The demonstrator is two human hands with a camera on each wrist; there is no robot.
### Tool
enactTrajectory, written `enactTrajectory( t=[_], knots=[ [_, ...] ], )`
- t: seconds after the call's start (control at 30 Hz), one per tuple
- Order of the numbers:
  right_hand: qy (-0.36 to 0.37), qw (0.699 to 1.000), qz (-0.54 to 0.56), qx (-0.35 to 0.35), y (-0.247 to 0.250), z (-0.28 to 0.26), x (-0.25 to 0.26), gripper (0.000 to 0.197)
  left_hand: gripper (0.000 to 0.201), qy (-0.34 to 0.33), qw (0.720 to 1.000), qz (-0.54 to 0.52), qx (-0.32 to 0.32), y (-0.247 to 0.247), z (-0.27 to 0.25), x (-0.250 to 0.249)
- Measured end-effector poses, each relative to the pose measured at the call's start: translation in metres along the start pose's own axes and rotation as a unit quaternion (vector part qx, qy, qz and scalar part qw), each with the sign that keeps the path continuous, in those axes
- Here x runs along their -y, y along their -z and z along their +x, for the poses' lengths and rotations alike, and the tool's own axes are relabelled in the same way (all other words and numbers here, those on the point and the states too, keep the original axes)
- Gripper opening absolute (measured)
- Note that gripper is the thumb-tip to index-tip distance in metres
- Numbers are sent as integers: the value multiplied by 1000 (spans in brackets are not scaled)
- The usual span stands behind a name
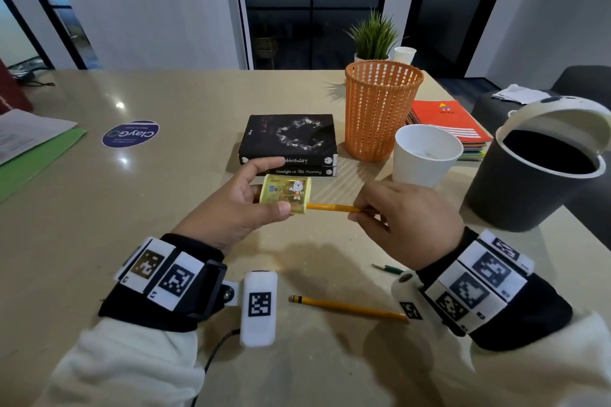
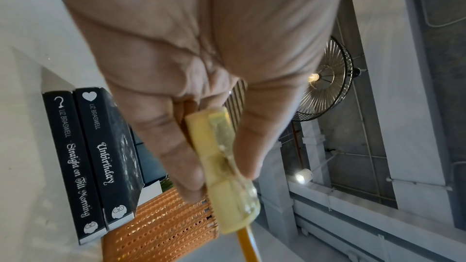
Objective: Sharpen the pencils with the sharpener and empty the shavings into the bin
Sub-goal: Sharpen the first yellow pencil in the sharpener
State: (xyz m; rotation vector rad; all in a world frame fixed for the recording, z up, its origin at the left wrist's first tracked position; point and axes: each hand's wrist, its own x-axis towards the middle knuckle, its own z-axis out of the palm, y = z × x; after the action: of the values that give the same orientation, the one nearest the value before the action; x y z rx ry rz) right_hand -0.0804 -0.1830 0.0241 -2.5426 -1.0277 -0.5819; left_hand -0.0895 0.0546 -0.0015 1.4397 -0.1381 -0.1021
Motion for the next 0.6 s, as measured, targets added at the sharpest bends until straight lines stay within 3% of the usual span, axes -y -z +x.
enactTrajectory(
  t=[0.2,0.37,0.6],
  knots=[
    [22,999,4,-26,-2,1,3,24,61,-14,1000,-4,-9,4,0,1],
    [-4,997,62,-39,-5,0,2,23,68,-18,1000,3,4,4,-3,1],
    [-43,992,117,-5,-9,-3,-3,14,61,-24,999,24,20,4,-1,2]
  ],
)
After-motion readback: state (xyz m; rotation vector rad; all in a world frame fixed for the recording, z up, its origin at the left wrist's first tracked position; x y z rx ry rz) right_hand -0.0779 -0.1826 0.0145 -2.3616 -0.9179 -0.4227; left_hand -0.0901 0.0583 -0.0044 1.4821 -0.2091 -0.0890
